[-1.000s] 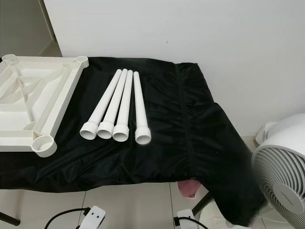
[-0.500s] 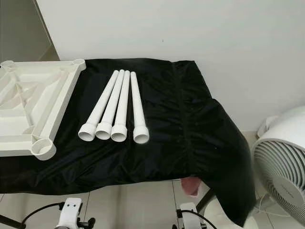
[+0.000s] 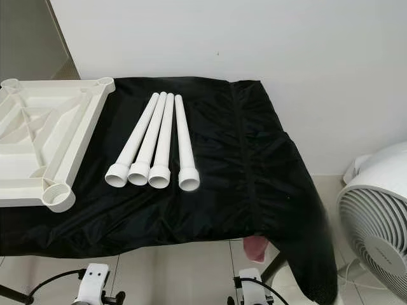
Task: Building children table
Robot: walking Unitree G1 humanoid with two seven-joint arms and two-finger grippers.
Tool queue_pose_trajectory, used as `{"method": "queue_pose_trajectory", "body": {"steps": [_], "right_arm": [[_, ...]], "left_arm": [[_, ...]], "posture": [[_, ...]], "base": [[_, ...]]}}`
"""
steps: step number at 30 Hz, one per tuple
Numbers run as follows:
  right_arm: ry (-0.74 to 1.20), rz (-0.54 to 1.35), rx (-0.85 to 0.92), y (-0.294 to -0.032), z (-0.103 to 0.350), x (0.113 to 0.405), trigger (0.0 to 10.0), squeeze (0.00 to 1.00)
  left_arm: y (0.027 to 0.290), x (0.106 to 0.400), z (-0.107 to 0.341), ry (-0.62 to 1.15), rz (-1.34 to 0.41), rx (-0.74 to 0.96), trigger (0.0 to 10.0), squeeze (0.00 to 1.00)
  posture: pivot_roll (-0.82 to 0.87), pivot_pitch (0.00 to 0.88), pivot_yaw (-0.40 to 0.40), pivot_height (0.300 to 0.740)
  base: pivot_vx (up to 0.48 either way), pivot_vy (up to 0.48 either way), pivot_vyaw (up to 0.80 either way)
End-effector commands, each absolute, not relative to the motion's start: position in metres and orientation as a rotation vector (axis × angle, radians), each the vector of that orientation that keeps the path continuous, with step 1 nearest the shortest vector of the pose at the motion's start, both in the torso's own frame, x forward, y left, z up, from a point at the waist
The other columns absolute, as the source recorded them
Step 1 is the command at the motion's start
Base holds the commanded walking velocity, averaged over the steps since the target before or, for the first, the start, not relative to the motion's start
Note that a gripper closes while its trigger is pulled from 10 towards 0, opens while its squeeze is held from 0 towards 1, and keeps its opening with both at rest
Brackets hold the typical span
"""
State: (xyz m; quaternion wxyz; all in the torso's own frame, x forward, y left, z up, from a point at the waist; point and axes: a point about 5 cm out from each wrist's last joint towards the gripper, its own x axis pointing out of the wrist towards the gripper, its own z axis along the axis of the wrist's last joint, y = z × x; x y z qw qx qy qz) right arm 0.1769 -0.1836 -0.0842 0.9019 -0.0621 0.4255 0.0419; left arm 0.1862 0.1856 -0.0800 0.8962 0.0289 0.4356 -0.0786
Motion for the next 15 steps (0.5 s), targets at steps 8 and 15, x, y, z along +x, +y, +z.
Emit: {"method": "queue_pose_trajectory", "body": {"steps": [8, 15], "right_arm": [[0.888, 0.121, -0.128, -0.1755, -0.0851, 0.1774, 10.0, 0.0], [0.906, 0.103, -0.145, -0.1789, -0.0871, 0.1731, 10.0, 0.0]], "left_arm": [[0.1886, 0.1718, -0.0871, 0.943, -0.102, 0.076, 10.0, 0.0], [0.1845, 0.1685, -0.0892, 0.955, -0.096, 0.055, 10.0, 0.0]], "posture": [[-0.02, 0.0, 0.002, 0.74], [-0.02, 0.0, -0.007, 0.74]], "base": [[0.0, 0.0, 0.0], [0.0, 0.0, 0.0]]}}
